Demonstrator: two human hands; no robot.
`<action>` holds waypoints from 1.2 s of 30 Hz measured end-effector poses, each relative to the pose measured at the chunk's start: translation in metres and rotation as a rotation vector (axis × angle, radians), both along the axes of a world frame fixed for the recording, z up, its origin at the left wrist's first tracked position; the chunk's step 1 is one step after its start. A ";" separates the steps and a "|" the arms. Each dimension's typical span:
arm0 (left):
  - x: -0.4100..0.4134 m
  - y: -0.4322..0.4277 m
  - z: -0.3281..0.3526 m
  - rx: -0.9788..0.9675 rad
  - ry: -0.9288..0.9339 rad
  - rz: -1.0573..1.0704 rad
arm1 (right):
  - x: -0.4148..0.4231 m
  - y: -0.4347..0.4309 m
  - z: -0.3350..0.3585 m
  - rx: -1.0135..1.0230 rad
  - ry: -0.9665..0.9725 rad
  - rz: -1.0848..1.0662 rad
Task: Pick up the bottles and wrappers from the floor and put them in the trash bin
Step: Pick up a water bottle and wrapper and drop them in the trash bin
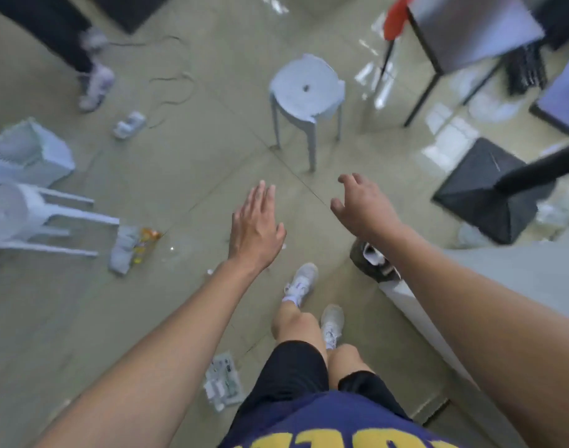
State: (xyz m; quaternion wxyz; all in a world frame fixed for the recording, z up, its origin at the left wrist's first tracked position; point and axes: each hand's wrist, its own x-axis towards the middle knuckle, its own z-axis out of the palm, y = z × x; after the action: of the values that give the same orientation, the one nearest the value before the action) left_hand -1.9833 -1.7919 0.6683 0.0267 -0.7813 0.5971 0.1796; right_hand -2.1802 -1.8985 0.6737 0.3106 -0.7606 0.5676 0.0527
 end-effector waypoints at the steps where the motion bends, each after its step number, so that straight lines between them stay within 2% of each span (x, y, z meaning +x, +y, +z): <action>1: 0.009 0.017 0.019 -0.021 -0.015 0.049 | 0.014 0.005 0.019 -0.033 0.009 0.076; 8: 0.072 0.131 0.093 -0.125 -0.036 0.402 | 0.134 0.068 0.098 -0.112 0.002 0.484; 11: 0.101 0.195 0.095 -0.168 0.036 0.694 | 0.188 0.109 0.105 -0.084 -0.002 0.638; 13: 0.114 0.251 0.087 -0.137 0.087 0.913 | 0.223 0.142 0.104 -0.048 0.009 0.749; 16: 0.125 0.339 0.073 -0.096 0.121 1.127 | 0.275 0.199 0.100 -0.011 0.037 0.913; 25: 0.179 0.536 0.073 -0.193 0.052 1.502 | 0.426 0.391 0.103 0.022 0.019 1.286; 30: 0.222 0.608 0.085 -0.245 -0.001 1.594 | 0.498 0.470 0.115 -0.037 0.010 1.389; 36: 0.327 0.669 0.106 -0.306 -0.068 1.610 | 0.573 0.530 0.122 -0.062 -0.014 1.465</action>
State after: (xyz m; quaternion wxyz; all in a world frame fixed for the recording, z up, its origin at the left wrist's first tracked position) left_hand -1.6566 -1.1224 0.7743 -0.1991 -0.9707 -0.1297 0.0365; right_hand -1.6069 -1.3687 0.7956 0.1777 -0.9538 -0.0872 0.2261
